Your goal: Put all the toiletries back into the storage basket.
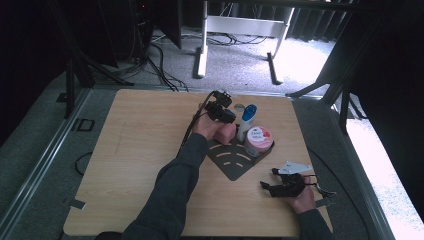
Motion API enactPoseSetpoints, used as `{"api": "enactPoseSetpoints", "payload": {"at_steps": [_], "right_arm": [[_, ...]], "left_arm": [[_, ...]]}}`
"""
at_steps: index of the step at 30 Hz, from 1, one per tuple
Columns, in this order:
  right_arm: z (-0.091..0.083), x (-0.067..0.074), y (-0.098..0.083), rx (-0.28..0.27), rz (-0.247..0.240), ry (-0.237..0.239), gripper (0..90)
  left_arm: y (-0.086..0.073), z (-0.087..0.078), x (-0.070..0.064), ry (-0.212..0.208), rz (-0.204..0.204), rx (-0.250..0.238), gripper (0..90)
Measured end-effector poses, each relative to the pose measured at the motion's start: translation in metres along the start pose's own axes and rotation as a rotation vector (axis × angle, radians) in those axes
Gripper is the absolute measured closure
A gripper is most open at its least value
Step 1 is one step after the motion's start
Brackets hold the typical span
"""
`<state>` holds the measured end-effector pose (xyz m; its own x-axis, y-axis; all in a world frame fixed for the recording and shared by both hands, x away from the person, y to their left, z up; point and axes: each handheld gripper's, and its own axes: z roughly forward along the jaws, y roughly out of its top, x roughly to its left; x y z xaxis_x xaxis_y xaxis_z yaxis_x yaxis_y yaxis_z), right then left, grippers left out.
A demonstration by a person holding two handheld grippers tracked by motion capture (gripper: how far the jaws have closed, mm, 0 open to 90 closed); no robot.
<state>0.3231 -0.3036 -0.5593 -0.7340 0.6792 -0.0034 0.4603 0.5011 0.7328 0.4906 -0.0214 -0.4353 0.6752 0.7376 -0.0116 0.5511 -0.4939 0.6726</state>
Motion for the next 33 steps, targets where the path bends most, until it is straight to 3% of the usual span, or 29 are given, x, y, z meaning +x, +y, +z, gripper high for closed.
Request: {"api": "enactPoseSetpoints", "payload": {"at_steps": [14, 33], "right_arm": [[0.0, 0.0, 0.0, 0.0, -0.001, 0.0, 25.0], [0.0, 0.0, 0.0, 0.0, 0.0, 0.0, 25.0]], "left_arm": [[0.001, 0.008, -0.003, -0.001, -0.01, 0.009, 53.0], [0.003, 0.013, -0.008, 0.028, -0.024, 0.004, 53.0]]}}
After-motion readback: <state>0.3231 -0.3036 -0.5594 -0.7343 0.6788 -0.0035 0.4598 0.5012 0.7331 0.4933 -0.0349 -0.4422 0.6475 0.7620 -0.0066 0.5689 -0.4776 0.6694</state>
